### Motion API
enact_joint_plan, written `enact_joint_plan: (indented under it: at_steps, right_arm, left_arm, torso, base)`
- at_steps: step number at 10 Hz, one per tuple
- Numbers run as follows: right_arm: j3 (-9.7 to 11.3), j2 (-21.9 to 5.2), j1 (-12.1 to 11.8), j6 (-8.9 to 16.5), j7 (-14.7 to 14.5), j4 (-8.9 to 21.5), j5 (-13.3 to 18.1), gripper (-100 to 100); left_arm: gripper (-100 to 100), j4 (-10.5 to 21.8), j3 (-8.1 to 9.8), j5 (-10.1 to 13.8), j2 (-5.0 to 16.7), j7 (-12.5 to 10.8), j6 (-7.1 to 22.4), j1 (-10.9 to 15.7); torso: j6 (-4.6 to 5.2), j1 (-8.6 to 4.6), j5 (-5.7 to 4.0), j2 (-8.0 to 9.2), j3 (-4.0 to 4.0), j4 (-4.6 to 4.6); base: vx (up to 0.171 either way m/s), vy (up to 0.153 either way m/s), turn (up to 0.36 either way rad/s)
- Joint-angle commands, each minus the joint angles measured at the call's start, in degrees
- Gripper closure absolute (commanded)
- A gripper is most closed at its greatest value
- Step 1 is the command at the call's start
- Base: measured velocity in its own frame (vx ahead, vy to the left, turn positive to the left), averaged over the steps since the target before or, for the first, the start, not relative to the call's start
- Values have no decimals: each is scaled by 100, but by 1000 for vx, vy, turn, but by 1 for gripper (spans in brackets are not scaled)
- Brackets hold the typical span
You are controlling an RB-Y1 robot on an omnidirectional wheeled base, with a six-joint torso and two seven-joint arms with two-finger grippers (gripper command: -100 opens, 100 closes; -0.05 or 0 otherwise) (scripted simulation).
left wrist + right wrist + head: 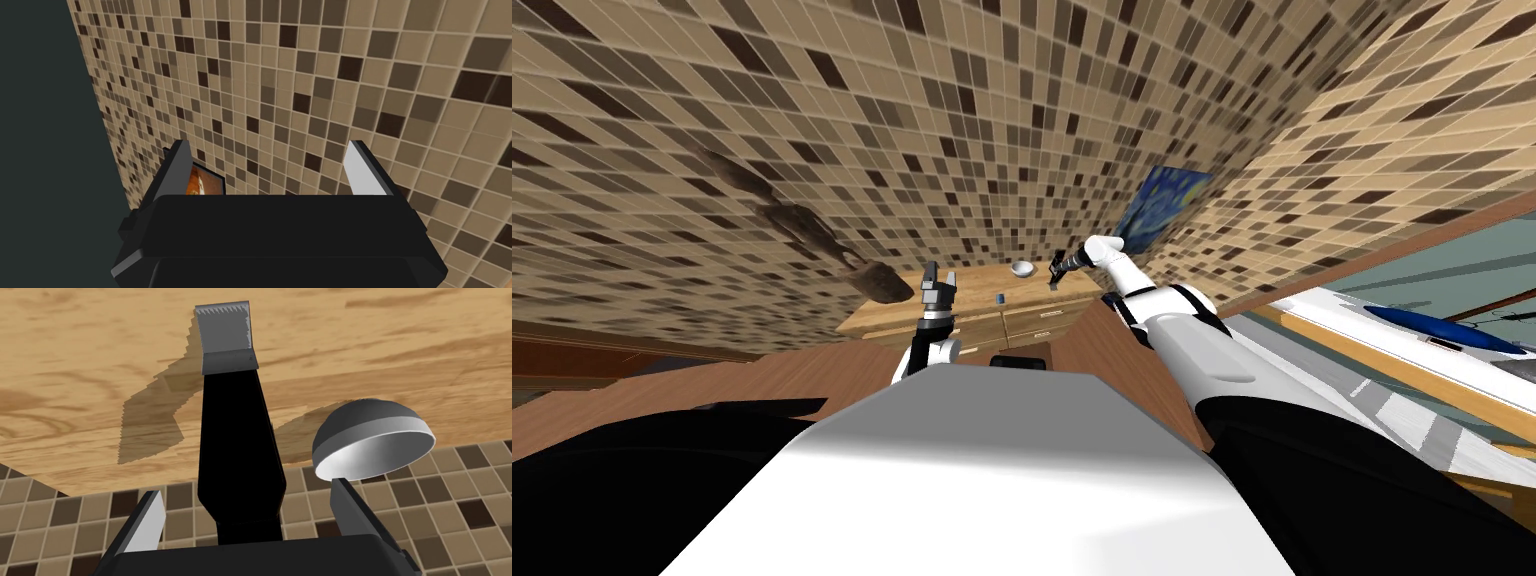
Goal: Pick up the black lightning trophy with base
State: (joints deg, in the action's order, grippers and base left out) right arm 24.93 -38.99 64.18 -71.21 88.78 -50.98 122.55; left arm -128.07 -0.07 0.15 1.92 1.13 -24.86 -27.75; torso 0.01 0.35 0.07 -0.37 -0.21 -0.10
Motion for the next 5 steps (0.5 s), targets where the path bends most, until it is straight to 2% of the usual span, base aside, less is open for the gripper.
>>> enact_joint_plan:
  at_steps: [1, 3, 4, 5]
  right_arm:
    - [-12, -50, -22, -54, 175, -105, 92, -100]
    - [-61, -111, 60, -118, 341, 19, 234, -100]
    - [-52, -100, 29, -85, 255, -4, 183, -100]
    - [-54, -103, 32, -92, 279, -4, 191, 0]
  left_arm:
    - [0, 0, 0, 0, 0, 0, 0, 0]
    - [0, 0, 0, 0, 0, 0, 0, 0]
    - [0, 0, 0, 0, 0, 0, 0, 0]
    - [0, 0, 1, 0, 0, 0, 0, 0]
  torso:
    - [0, 0, 0, 0, 0, 0]
    - [3, -14, -4, 17, 9, 3]
    - [1, -9, -3, 9, 5, 1]
    - [5, -15, -5, 22, 11, 3]
  base:
    - [89, 26, 39]
    - [82, 28, 118]
    - [53, 14, 36]
    - [8, 3, -6]
